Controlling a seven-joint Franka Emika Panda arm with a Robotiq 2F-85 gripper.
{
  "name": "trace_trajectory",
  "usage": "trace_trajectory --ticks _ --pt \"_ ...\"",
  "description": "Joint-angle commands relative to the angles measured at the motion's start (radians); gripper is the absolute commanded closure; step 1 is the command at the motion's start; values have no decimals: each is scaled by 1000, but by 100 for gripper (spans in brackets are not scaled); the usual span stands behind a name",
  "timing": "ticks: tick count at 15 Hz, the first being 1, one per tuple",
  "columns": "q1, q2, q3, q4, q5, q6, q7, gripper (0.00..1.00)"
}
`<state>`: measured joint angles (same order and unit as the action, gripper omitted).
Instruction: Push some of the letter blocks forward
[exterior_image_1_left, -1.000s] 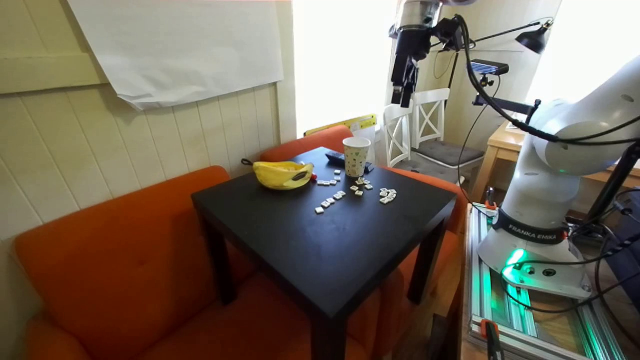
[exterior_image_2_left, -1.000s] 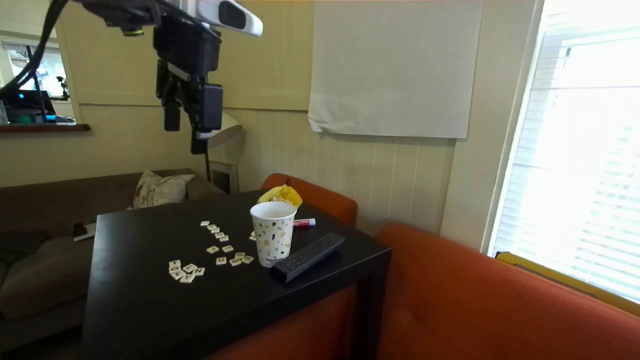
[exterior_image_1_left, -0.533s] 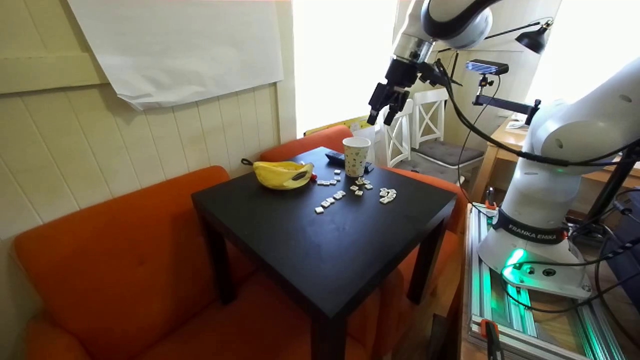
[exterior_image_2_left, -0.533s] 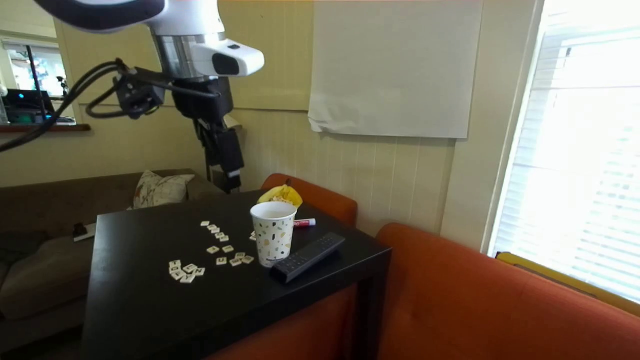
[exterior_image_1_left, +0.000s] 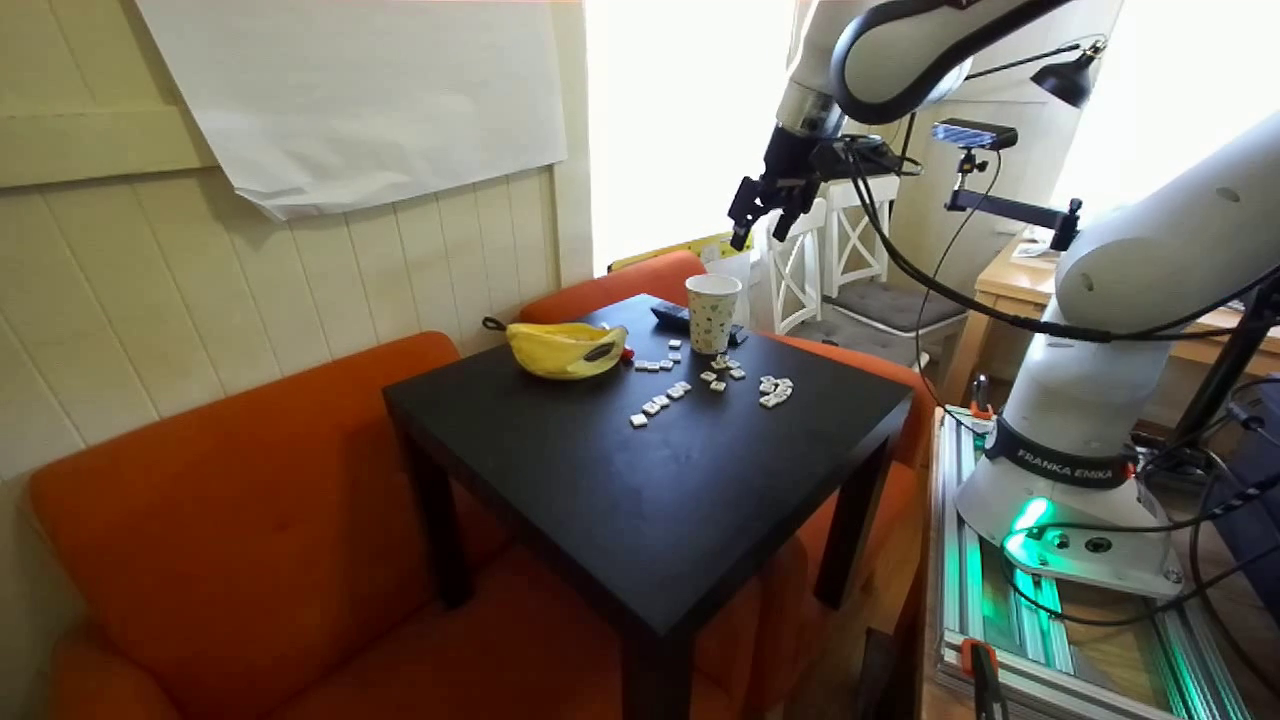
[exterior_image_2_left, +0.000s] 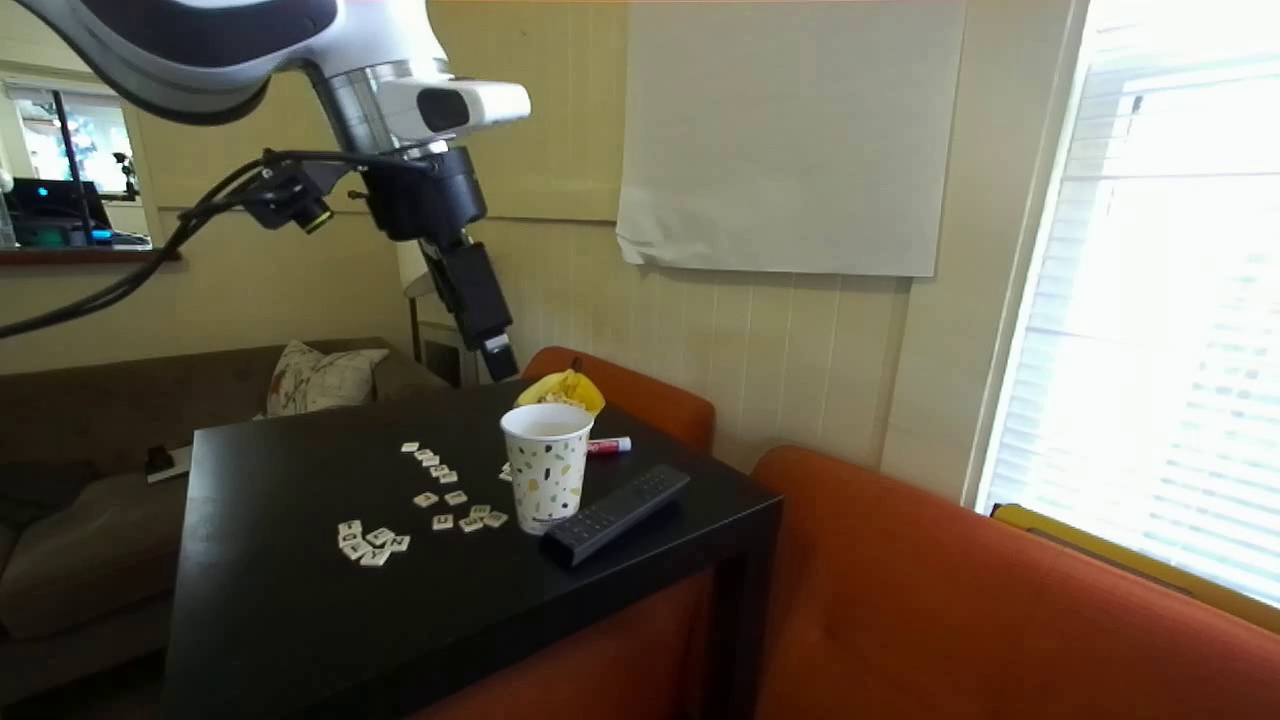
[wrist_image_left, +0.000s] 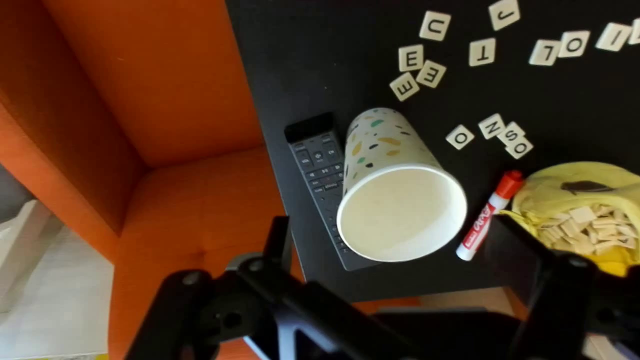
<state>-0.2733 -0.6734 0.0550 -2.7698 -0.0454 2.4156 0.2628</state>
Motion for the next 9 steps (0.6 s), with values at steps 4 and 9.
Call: trace_trajectory --ticks 4,9 --pt "49 -29 -5 12 -14 -368 16 0" --pt "179 52 -116 5 152 -361 -138 0"
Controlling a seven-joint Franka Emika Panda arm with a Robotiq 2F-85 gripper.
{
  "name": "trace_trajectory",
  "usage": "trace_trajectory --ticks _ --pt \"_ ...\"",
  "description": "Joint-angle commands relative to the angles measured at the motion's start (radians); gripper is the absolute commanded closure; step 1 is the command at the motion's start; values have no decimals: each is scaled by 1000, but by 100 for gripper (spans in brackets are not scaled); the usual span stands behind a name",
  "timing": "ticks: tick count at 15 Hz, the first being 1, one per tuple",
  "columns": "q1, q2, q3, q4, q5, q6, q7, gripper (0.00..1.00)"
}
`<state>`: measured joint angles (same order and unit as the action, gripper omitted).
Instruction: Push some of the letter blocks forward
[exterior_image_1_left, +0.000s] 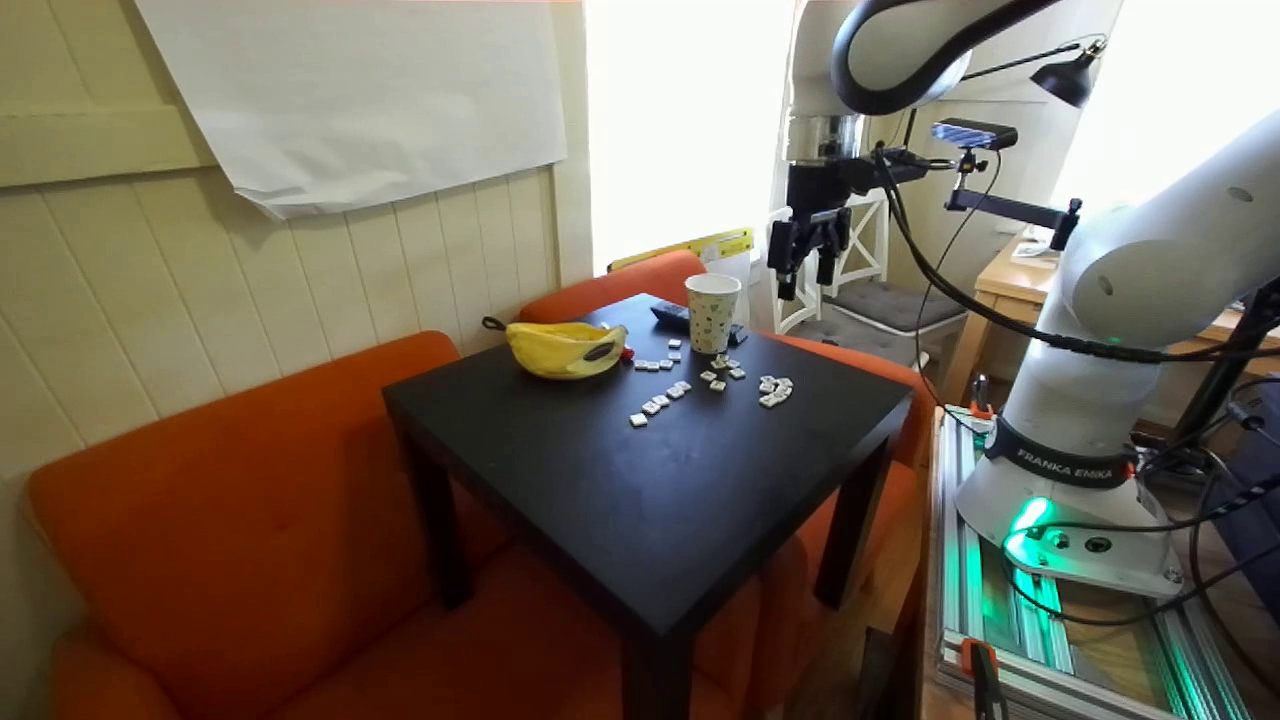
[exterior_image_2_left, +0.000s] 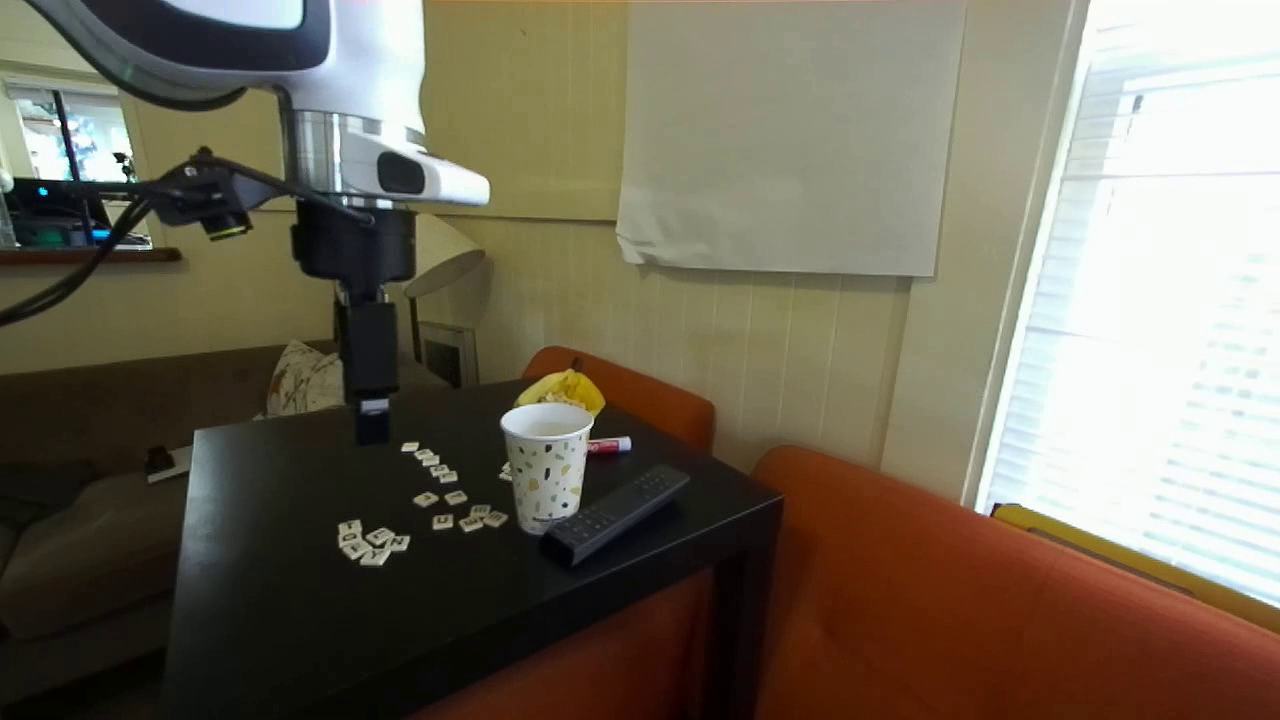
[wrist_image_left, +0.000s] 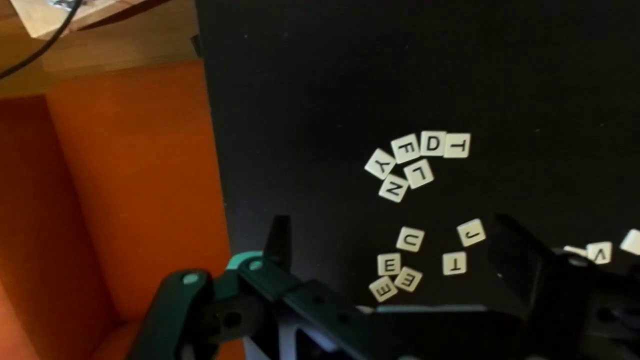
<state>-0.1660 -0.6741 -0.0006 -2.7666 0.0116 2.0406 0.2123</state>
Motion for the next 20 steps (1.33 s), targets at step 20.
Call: trace_trajectory --ticks 20 --pt "183 397 57 0 110 466 -71 0"
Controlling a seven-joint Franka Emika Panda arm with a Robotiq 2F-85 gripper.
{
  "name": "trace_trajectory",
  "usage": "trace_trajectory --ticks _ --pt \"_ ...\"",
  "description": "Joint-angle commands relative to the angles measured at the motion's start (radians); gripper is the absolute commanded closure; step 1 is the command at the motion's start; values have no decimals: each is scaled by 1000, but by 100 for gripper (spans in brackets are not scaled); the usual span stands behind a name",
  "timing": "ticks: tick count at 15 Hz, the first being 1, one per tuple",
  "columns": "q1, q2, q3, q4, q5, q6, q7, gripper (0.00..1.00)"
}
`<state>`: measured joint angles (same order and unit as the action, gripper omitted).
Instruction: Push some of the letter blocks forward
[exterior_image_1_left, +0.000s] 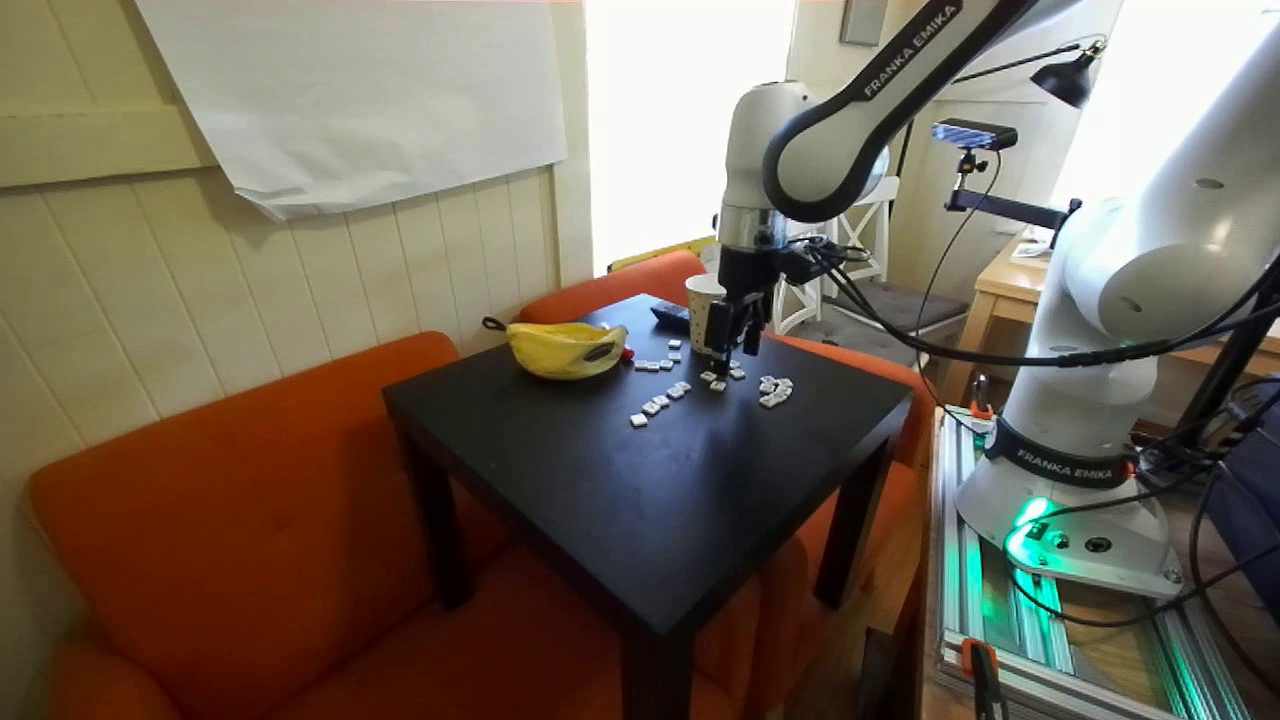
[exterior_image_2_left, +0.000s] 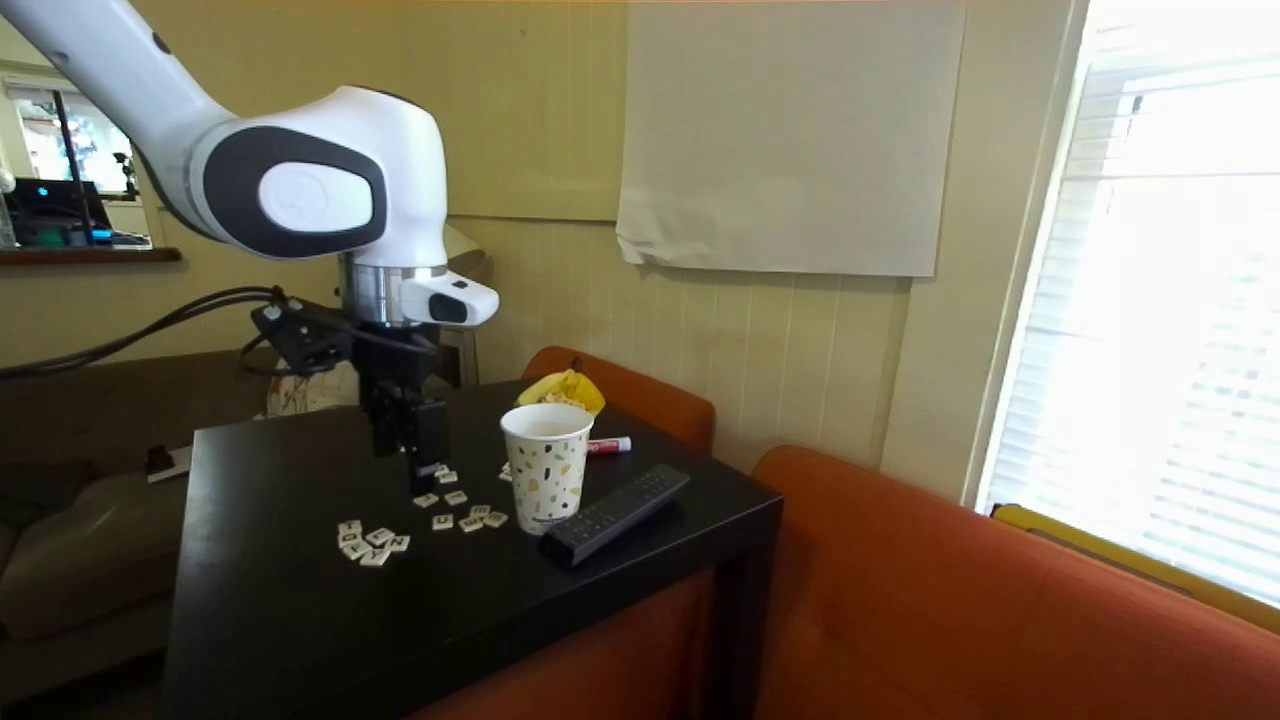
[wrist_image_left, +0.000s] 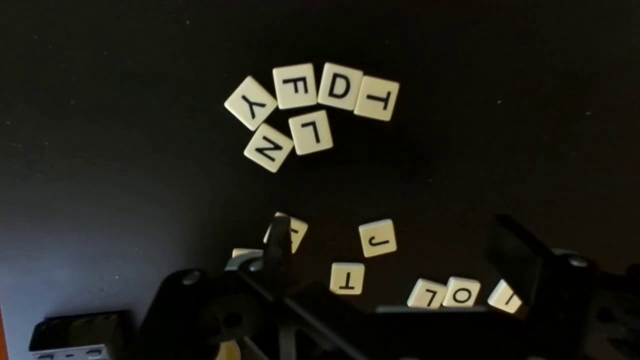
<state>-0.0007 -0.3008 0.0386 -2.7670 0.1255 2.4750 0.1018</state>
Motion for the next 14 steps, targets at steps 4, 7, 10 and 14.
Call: trace_trajectory --ticks 4,7,10,14 --pt "15 38 33 2 -12 62 90 0" --pt "-33 7 32 3 -84 -12 147 0" --pt "-98 -49 36 9 -210 -149 245 0" --pt "-114 -94 28 27 -266 -468 257 26"
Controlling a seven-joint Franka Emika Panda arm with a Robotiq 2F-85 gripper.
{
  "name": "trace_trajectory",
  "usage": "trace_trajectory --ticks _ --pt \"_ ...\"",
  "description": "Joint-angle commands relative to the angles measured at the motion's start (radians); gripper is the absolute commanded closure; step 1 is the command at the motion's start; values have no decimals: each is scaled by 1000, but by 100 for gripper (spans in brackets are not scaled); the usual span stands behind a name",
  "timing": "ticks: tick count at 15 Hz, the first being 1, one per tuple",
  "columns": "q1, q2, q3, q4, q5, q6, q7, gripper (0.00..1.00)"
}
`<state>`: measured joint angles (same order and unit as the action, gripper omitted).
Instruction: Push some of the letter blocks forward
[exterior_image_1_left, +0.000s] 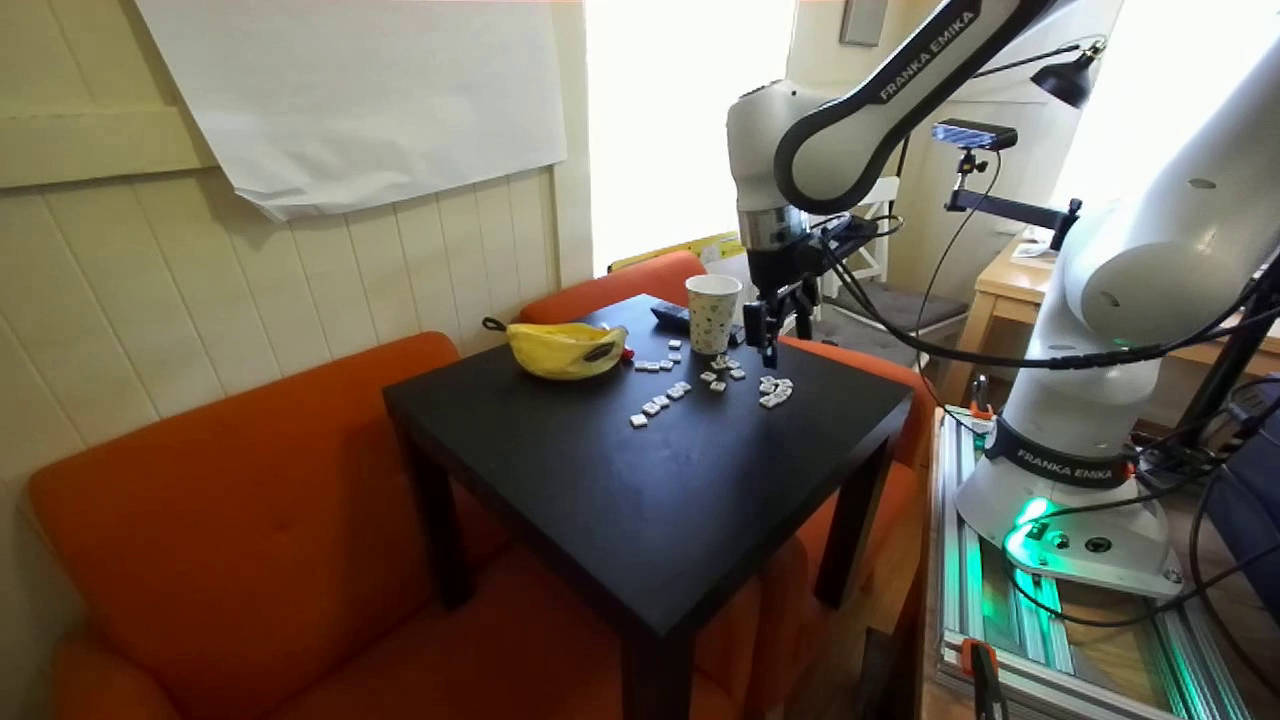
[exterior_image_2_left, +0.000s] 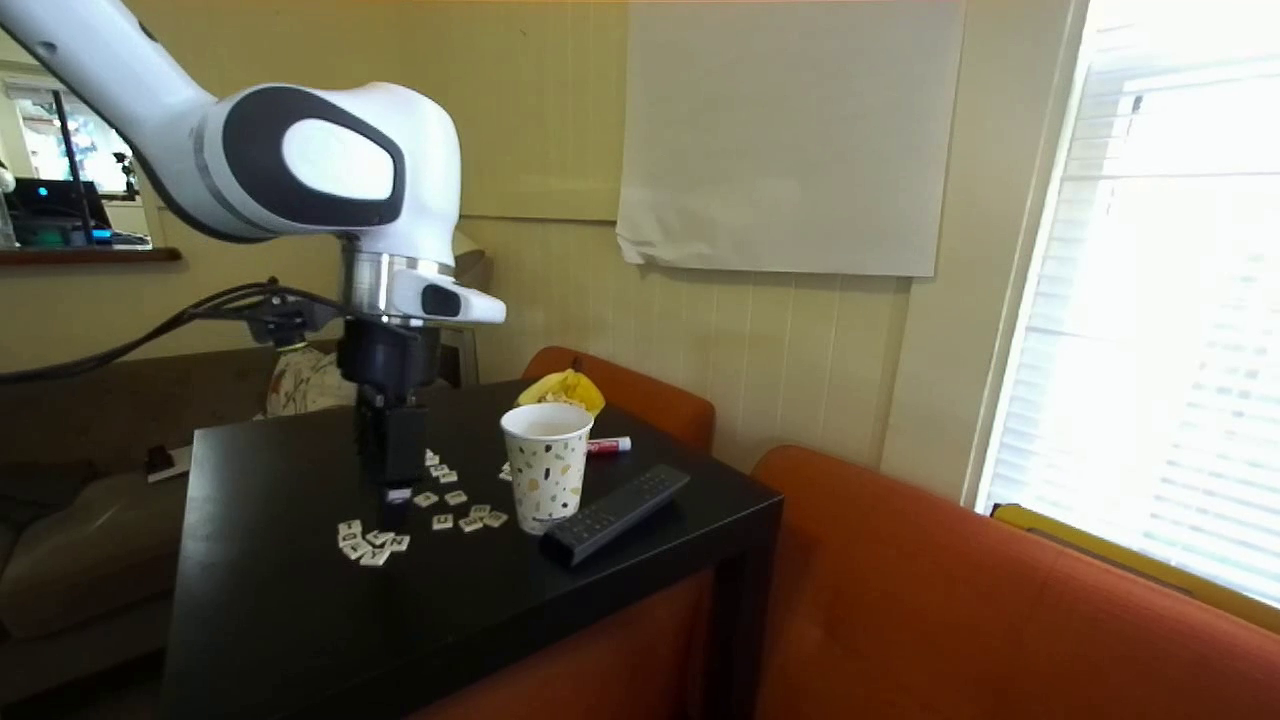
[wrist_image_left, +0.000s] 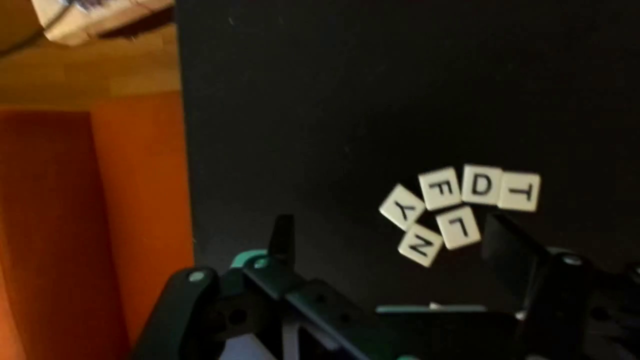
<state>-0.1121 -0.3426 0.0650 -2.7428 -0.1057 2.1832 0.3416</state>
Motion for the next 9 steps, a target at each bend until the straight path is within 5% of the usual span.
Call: trace_trajectory --ticks 1,4,9 --pt "8 -63 -3 -2 -18 -239 -5 32" --pt "31 -56 -10 2 -3 -300 -50 56" --pt "64 -26 -26 1 45 -221 -115 91"
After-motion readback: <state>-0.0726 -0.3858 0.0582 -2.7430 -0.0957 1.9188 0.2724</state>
